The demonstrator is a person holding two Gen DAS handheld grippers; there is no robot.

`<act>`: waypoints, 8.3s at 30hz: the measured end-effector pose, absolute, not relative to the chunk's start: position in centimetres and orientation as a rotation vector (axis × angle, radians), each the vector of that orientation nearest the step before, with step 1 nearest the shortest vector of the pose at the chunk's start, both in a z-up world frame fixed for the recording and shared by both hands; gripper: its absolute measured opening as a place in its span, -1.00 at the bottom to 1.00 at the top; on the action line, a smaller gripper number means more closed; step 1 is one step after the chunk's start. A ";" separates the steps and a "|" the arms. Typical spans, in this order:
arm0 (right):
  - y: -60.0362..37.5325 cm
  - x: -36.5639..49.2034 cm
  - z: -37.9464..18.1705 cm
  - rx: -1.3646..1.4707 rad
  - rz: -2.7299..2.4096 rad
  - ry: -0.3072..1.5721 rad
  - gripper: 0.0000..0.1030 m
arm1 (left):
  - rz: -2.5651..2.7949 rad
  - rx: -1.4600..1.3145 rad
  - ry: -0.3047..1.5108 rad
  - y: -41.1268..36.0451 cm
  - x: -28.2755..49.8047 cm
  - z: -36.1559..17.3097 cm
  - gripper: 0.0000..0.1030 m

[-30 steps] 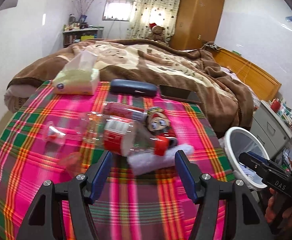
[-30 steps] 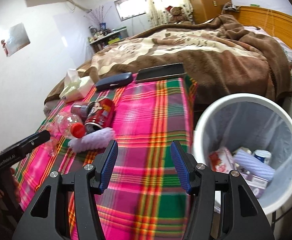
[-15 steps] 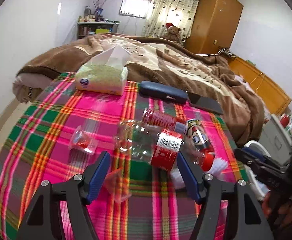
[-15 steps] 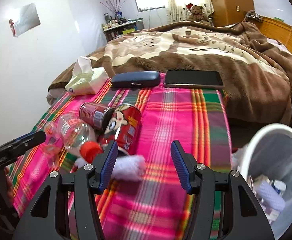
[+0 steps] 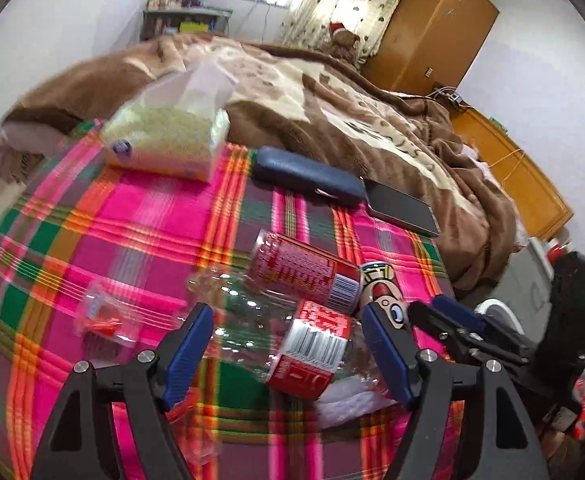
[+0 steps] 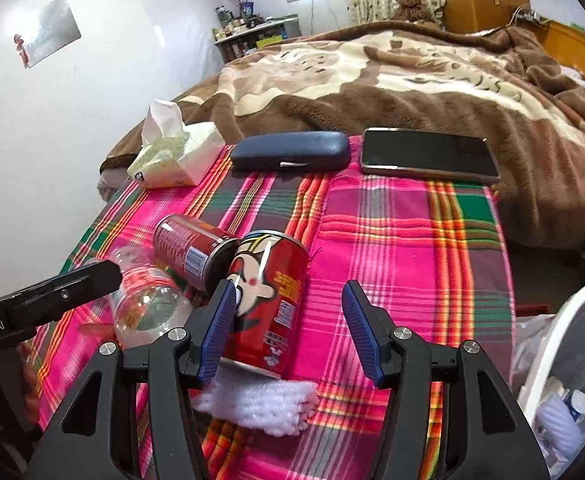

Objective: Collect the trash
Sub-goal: 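Grasp the red can with the right tool while the left tool grasps the clear Coca-Cola bottle, then carry the red can and Coca-Cola bottle over the wastebasket and release both, then move both tools back toward the foam sleeve and plastic cups on the cloth, then grasp the white foam sleeve with the right tool while the left tool grasps a clear plastic cup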

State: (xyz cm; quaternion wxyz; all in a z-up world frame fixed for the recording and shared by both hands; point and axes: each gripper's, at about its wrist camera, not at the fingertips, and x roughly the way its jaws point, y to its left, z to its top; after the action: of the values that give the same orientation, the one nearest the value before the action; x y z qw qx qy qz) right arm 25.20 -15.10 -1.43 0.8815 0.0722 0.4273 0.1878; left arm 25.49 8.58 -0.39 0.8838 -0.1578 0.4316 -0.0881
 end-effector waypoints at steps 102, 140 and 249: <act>-27.0 17.1 2.2 0.276 0.245 0.686 0.08 | -0.399 -0.384 0.778 -0.4 20.0 5.2 0.25; -40.8 14.5 -1.3 0.249 -0.069 0.804 0.20 | -0.589 -0.064 0.878 -23.5 20.4 1.2 0.40; -11.5 17.8 -3.4 -0.323 0.571 0.867 0.22 | -0.056 -0.287 0.920 13.8 19.2 -5.1 0.47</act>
State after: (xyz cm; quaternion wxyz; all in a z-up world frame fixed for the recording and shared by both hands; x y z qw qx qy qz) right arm 17.85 -11.49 -3.43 0.8559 -0.1539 0.4123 0.2716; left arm 19.20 13.79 -5.11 0.8857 -0.1380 0.4424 -0.0271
